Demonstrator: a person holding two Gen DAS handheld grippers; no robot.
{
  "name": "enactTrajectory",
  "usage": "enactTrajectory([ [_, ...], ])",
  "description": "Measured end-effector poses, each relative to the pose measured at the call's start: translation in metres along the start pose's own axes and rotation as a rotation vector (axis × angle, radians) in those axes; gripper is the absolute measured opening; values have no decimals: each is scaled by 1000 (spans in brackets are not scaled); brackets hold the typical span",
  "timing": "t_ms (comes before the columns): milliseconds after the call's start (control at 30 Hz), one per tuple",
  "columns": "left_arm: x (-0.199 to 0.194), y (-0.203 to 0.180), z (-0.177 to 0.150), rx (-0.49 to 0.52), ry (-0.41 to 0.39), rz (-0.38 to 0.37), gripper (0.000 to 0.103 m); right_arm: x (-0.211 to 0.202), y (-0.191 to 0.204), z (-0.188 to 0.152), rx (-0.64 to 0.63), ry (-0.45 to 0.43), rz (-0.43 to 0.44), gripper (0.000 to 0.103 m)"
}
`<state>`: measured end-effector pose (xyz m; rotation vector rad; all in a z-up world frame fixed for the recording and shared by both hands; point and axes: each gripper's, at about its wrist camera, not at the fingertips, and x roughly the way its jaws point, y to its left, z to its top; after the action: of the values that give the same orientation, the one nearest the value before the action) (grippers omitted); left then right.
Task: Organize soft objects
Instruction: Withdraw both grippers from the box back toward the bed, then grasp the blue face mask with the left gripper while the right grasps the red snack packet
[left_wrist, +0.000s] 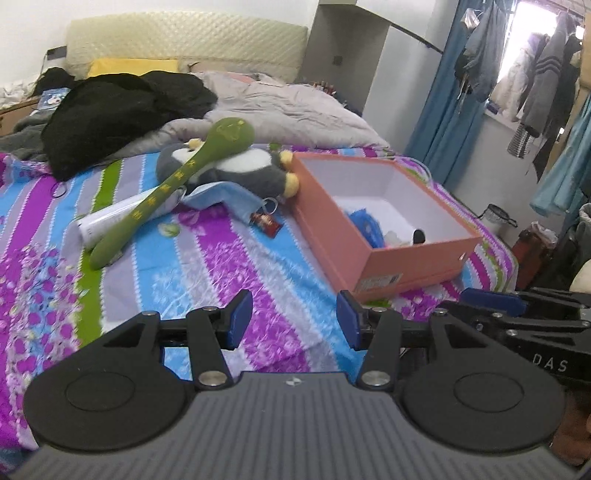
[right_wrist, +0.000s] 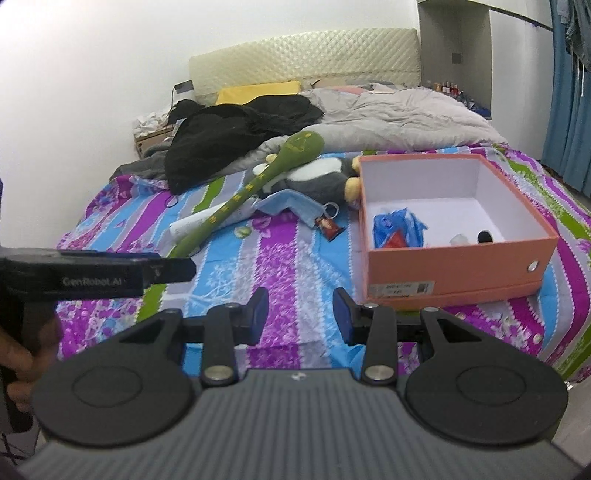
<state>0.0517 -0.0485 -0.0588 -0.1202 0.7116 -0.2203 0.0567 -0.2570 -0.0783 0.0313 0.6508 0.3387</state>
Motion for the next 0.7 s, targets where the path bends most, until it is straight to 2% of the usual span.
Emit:
enactTrajectory([
  [133, -12, 5, -15, -19, 6, 21, 56, -4, 10, -10, -18, -3, -1, 42],
  [233, -15, 9, -22, -37, 2, 20, 62, -3, 15, -15, -19, 2, 7, 42],
  [333, -12, 14, -25, -40, 7, 35, 62, 4, 17, -14, -29, 8, 6, 42],
  [533, 7, 25, -19, -24, 11, 51, 62, 24, 20, -5, -44, 19, 5, 42],
  [700, 37, 37, -8, -8, 37, 83, 62, 52, 20, 7, -56, 39, 5, 42],
])
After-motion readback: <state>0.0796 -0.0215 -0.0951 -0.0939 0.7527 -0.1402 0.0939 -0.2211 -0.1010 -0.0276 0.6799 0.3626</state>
